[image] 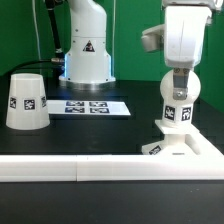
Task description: Assemble lamp
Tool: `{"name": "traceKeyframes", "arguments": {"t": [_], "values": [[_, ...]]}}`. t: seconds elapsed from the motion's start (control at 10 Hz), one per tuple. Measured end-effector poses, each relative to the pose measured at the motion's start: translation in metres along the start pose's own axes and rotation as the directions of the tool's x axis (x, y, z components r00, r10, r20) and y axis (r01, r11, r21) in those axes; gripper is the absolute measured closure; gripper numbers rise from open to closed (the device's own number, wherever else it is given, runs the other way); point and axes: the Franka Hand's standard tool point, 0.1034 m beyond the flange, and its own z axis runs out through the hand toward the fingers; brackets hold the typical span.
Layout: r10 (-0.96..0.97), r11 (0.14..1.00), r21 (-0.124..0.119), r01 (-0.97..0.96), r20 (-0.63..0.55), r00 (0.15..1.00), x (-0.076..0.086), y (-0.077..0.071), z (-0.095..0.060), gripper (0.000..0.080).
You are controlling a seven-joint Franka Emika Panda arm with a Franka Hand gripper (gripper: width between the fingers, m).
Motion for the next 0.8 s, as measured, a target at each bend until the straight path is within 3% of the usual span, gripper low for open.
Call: {"name": "traceKeyframes", "arguments": {"t": [0.2, 0.3, 0.8], "values": [[-0.005, 1.000, 0.002, 0.005, 0.002, 1.000, -0.0050, 0.0013, 0.0012, 0.0101], [-0.005, 1.000, 0.002, 0.005, 0.002, 1.000, -0.0050, 0.0013, 0.0013, 0.0226], [0.104, 0.995, -0.002, -0.104, -0.005, 0.995, -0.0123, 0.0033, 0.0017, 0.0224]]}}
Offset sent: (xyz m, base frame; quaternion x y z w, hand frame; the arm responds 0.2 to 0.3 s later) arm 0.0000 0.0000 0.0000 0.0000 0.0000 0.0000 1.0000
